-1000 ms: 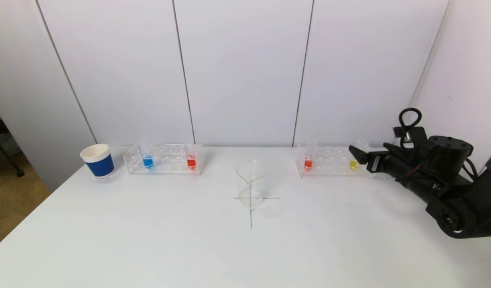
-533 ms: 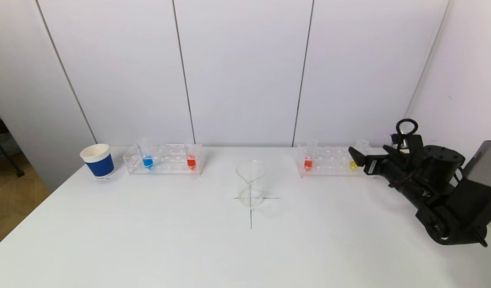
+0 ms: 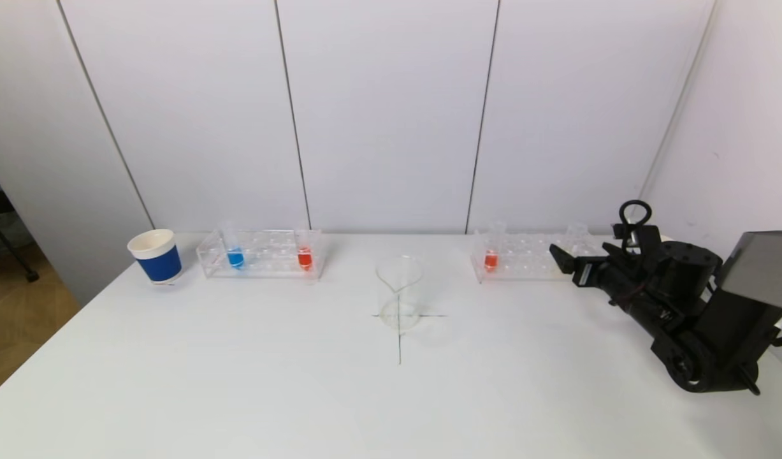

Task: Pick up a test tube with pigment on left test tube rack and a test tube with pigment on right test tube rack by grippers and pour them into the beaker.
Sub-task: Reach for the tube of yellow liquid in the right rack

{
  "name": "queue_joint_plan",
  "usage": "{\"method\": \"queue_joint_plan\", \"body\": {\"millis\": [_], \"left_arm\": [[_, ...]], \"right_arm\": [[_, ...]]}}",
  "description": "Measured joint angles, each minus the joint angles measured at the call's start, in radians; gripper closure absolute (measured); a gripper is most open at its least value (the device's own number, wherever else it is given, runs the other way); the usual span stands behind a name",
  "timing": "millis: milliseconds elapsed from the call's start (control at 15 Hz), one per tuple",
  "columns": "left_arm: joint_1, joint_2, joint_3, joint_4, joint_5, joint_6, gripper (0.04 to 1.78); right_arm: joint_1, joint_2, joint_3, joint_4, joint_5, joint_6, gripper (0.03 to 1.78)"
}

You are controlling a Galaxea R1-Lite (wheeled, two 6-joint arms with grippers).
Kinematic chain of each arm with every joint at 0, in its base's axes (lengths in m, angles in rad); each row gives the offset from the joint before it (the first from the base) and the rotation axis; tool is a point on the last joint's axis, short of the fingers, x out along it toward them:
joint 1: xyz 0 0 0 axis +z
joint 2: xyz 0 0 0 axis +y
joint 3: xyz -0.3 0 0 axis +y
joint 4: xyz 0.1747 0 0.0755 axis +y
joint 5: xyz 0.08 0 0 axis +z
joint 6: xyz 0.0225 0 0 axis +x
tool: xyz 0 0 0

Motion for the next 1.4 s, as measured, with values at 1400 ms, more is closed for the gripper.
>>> {"method": "queue_joint_plan", "body": {"millis": [1400], "left_arm": [[0.0, 0.0, 0.0, 0.0, 0.0, 0.0, 0.06]], "right_arm": [[0.004, 0.061, -0.143, 0.0, -0.071, -0.003, 0.04]]}}
